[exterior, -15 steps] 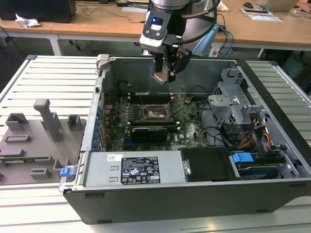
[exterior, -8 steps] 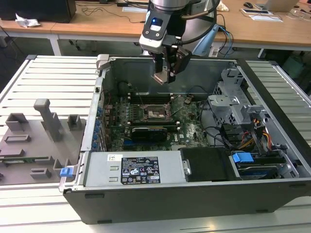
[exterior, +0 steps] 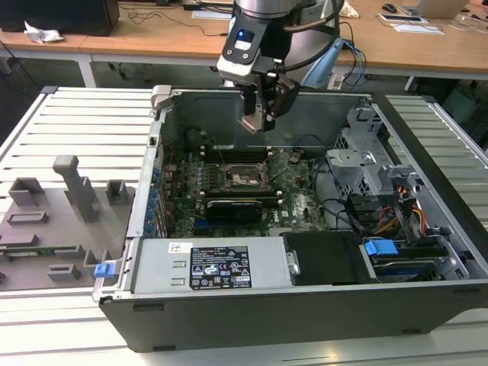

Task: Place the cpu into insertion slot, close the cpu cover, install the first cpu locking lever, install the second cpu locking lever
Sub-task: 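Place the cpu into insertion slot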

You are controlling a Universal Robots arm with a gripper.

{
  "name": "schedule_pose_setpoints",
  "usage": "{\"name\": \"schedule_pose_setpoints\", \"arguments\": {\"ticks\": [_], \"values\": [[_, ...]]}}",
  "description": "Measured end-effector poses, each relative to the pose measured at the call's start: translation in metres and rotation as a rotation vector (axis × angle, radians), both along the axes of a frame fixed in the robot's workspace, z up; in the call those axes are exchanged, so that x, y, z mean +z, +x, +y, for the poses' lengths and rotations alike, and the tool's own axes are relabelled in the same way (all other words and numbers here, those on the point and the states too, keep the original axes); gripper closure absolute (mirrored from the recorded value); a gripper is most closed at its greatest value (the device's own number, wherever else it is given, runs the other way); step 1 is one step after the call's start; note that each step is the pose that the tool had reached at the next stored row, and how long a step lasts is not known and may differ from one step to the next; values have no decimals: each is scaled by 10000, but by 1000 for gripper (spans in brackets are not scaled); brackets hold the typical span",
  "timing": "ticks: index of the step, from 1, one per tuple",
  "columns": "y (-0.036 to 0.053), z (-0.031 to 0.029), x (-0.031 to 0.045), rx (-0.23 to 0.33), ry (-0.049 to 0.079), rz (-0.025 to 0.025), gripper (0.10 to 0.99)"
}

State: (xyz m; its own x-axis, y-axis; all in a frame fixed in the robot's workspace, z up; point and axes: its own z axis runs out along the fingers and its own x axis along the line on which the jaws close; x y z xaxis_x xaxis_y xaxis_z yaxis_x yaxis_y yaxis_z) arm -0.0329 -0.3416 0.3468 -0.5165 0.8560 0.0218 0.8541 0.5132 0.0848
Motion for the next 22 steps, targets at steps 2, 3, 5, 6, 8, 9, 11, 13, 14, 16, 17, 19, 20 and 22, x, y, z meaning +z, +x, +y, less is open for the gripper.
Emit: {"name": "schedule_pose_setpoints", "arguments": {"ticks": [2, 3, 5, 6, 8, 9, 11, 13, 14, 16, 17, 19, 20, 22], "values": [[0, 0, -12, -242, 0, 0, 557], [0, 0, -21, -482, -2, 1, 557], [0, 0, -31, -771, -1, 0, 557], [0, 0, -38, -992, -2, 0, 557], [0, 0, -47, -1238, -1, 0, 557], [0, 0, -51, -1333, -1, 1, 557], [0, 0, -56, -1471, -2, 1, 557], [0, 0, -61, -1621, -2, 0, 557], [0, 0, -64, -1713, -2, 1, 557], [0, 0, -70, -1854, -1, 1, 557], [0, 0, -71, -1898, -1, 1, 557], [0, 0, -74, -1994, -2, 1, 557], [0, 0, -76, -2051, -2, 1, 557], [0, 0, -79, -2113, -1, 0, 557]]}}
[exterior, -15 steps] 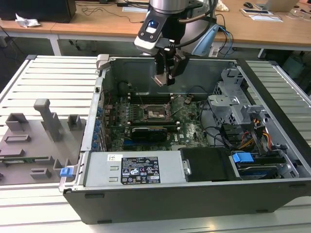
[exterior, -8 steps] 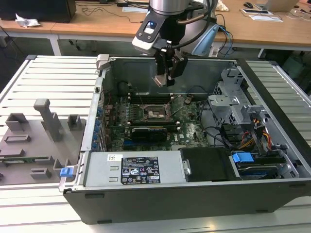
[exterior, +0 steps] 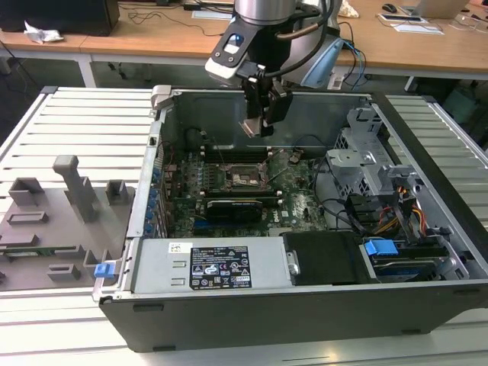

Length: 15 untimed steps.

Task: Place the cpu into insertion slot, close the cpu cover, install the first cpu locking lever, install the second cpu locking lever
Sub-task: 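Place the cpu into insertion slot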

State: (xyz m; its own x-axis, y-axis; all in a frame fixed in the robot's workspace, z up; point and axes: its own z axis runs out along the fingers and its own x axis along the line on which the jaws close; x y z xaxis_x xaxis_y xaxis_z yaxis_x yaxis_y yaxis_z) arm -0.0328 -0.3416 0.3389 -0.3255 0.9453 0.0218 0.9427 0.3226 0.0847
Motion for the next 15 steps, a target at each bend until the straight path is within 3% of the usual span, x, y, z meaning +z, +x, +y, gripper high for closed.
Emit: {"name": "schedule_pose_setpoints", "arguments": {"ticks": [15], "values": [[0, 0, -32, -470, 1, -1, 557]]}}
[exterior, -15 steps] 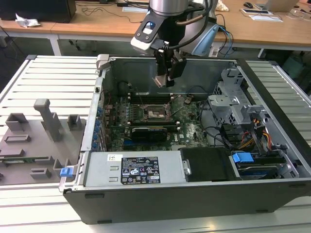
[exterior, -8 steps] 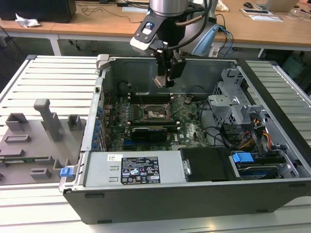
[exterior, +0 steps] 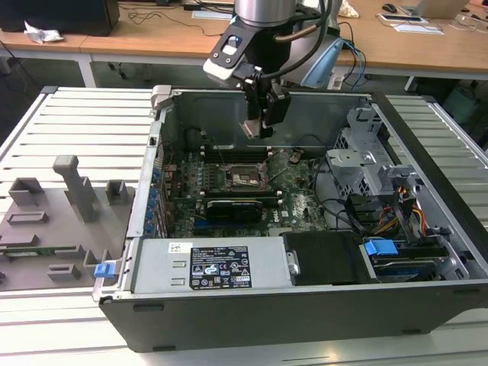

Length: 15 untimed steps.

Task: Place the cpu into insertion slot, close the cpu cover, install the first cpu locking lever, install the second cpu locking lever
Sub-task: 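Place the cpu into insertion slot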

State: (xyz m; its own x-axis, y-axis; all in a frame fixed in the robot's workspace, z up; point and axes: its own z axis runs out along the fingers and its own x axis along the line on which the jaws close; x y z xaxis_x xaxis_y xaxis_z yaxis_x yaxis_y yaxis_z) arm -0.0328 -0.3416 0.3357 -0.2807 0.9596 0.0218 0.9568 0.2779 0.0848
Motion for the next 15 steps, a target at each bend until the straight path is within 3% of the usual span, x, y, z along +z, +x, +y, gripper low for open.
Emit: {"name": "schedule_pose_setpoints", "arguments": {"ticks": [15], "values": [[0, 0, -107, -243, -2, 1, 557]]}}
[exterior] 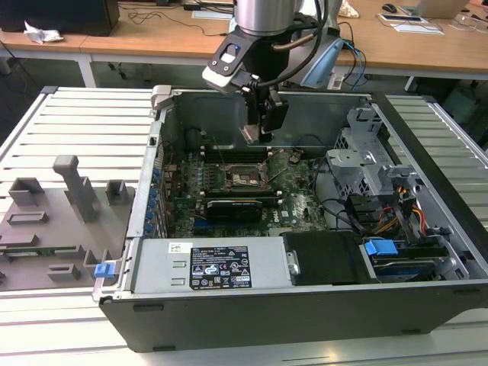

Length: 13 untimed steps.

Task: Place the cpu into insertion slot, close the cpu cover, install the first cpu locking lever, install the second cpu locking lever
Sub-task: 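Place the cpu into insertion slot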

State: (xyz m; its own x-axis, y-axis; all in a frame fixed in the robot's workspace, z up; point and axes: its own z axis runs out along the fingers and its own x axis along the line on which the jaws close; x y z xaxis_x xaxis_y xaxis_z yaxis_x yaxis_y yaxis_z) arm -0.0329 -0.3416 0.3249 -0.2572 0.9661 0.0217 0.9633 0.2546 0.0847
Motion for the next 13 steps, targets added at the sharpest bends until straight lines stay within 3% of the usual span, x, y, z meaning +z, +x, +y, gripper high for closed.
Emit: {"name": "schedule_pose_setpoints", "arguments": {"ticks": [9, 13], "values": [[-3, 0, -136, -424, -9, 11, 557], [-4, 0, -176, -1037, -52, 10, 557]]}}
